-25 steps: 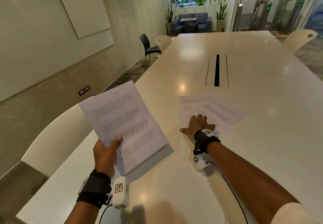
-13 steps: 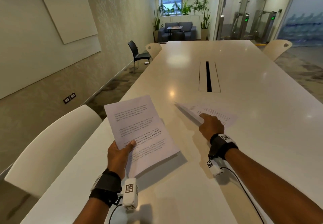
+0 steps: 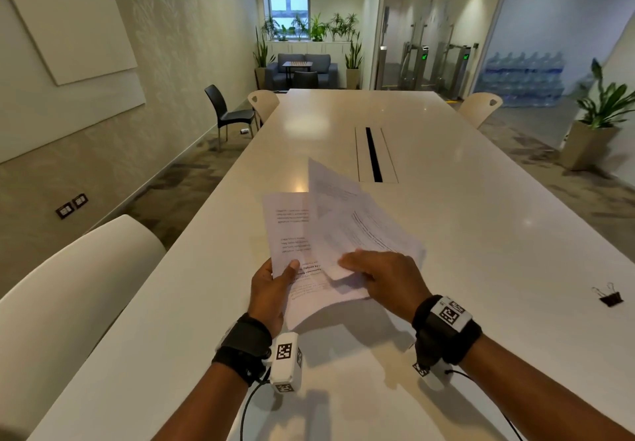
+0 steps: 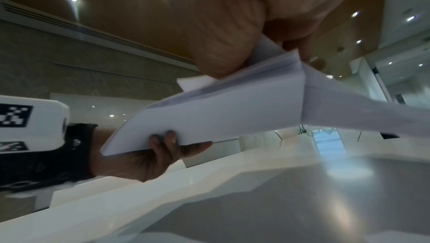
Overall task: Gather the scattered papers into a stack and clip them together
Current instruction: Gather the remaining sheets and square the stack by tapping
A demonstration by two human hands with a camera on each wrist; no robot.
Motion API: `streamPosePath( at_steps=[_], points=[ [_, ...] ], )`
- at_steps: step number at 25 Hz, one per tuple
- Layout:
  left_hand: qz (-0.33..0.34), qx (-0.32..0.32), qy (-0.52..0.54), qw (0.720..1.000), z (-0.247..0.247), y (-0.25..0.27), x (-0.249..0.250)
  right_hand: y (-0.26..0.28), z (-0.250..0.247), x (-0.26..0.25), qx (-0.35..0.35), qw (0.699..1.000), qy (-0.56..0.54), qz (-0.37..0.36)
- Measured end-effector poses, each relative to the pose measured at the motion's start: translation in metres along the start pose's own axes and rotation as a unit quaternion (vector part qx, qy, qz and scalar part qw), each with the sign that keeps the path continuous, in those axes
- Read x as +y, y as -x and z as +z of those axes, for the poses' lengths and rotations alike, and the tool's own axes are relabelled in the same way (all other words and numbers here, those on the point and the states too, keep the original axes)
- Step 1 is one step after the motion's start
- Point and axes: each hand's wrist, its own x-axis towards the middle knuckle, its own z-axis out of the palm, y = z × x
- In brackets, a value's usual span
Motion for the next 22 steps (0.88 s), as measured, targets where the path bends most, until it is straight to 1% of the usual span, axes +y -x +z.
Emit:
streamPosePath(
  at_steps=[2,6,8,10,11,12,13,14,15,16,17,18,19,20,21,22],
  points=[
    [-0.002,-0.009,0.002,1.000,0.001,-0.004,-0.001,0.009,-0.005,-0.001,-0.023,0.999,0.024,-0.037],
    [-0.017,-0.046,0.011,0.999,0.005,-0.008,-0.009,0.020,-0.014,0.001,-0.049,0.984,0.081,-0.153],
    [-0.011,-0.048,0.001,0.999,0.009,-0.010,-0.014,0.024,-0.022,0.004,-0.062,0.977,0.089,-0.186],
    [0.004,-0.050,-0.003,0.999,0.013,-0.011,-0.020,0.027,-0.027,0.005,-0.108,0.973,0.086,-0.182],
    [0.009,-0.050,-0.001,0.999,0.014,-0.011,-0.022,0.029,-0.029,0.008,-0.151,0.974,0.071,-0.153],
    [0.011,-0.053,0.005,0.999,0.015,-0.011,-0.024,0.030,-0.033,0.011,-0.191,0.976,0.043,-0.098],
    [0.014,-0.054,0.012,0.998,0.016,-0.010,-0.023,0.031,-0.035,0.018,-0.210,0.977,0.012,-0.023],
    [0.018,-0.055,0.019,0.998,0.017,-0.010,-0.022,0.032,-0.037,0.025,-0.184,0.982,-0.019,0.047],
    [0.022,-0.056,0.024,0.998,0.017,-0.009,-0.021,0.031,-0.040,0.028,-0.113,0.986,-0.044,0.112],
    [0.028,-0.055,0.027,0.998,0.018,-0.008,-0.020,0.028,-0.044,0.032,-0.028,0.979,-0.088,0.181],
    [0.032,-0.056,0.030,0.997,0.019,-0.005,-0.019,0.026,-0.047,0.036,0.040,0.953,-0.167,0.249],
    [0.035,-0.058,0.031,0.997,0.021,-0.003,-0.018,0.023,-0.049,0.039,0.081,0.902,-0.282,0.317],
    [0.038,-0.061,0.029,0.997,0.023,-0.001,-0.017,0.020,-0.049,0.042,0.091,0.840,-0.387,0.370],
    [0.040,-0.064,0.023,0.997,0.026,0.000,-0.016,0.017,-0.048,0.047,0.089,0.795,-0.446,0.401],
    [0.041,-0.066,0.018,0.997,0.028,0.002,-0.016,0.014,-0.046,0.054,0.093,0.784,-0.452,0.416],
    [0.043,-0.069,0.015,0.997,0.029,0.003,-0.016,0.011,-0.045,0.059,0.103,0.790,-0.433,0.422]
  ],
)
